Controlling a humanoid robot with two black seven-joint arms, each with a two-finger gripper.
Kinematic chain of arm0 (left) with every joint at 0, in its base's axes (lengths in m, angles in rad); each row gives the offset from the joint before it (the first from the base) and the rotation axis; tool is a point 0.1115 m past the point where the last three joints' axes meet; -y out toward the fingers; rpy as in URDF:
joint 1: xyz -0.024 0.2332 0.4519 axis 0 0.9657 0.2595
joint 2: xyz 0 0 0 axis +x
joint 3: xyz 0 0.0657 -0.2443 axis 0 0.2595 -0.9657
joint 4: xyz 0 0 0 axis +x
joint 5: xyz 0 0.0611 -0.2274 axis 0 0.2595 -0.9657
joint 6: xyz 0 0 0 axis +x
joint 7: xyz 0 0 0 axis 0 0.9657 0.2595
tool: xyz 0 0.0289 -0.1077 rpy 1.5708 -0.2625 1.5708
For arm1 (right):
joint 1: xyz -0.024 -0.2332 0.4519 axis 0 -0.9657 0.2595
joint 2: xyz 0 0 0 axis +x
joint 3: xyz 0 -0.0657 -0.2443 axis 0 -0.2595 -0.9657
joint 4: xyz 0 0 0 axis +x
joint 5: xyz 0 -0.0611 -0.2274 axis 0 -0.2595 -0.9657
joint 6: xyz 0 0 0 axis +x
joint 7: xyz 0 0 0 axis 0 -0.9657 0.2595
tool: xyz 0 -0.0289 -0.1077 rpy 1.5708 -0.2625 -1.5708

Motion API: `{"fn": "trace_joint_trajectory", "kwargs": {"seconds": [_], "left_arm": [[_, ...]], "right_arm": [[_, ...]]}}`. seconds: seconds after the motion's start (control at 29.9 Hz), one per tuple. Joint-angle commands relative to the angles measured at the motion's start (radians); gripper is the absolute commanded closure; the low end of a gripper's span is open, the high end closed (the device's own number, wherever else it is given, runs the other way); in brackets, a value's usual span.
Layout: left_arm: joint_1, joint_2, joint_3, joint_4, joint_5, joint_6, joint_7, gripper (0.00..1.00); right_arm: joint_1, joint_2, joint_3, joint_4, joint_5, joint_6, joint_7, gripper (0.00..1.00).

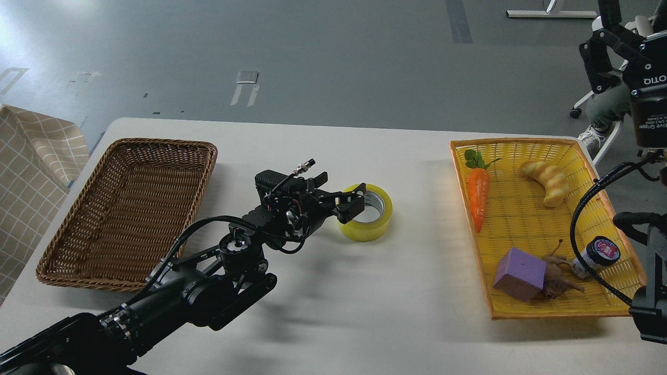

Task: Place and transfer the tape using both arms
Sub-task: 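Grasp the tape roll's rim with the left gripper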

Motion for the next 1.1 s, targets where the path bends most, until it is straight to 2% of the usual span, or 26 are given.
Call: {"fn": "trace_joint_trajectory", "kwargs": {"seconds": [0.0,0.37,0.47,0.87,1.0,1.04,1.07], "left_arm": [[-0.006,-0.011,0.0,0.008,-0.005,-0.001,-0.002,0.02],[-0.029,-0.011,0.032,0.051,-0.027,-0.006,-0.009,0.02],[-0.028,-0.014,0.059,0.091,-0.033,-0.004,-0.035,0.02],[-0.084,-0.048,0.094,0.191,-0.05,-0.004,-0.056,0.02],[-0.1,-0.045,0.097,0.202,-0.048,-0.006,-0.056,0.05],[-0.101,-0.045,0.097,0.205,-0.048,-0.006,-0.056,0.07],[-0.101,-0.043,0.097,0.211,-0.048,-0.006,-0.056,0.14]], "right_arm": [[-0.007,-0.001,0.003,0.001,0.0,0.0,0.0,0.0],[-0.017,-0.001,0.004,0.001,0.0,0.0,0.0,0.0],[-0.021,-0.001,0.006,0.001,0.0,0.0,0.0,0.0],[-0.058,-0.001,0.018,0.001,0.0,0.002,0.001,0.0],[-0.064,-0.001,0.019,0.003,0.0,0.002,0.001,0.0],[-0.066,-0.001,0.021,0.003,0.0,0.002,0.001,0.0],[-0.066,-0.001,0.021,0.003,0.0,0.002,0.001,0.0]]}}
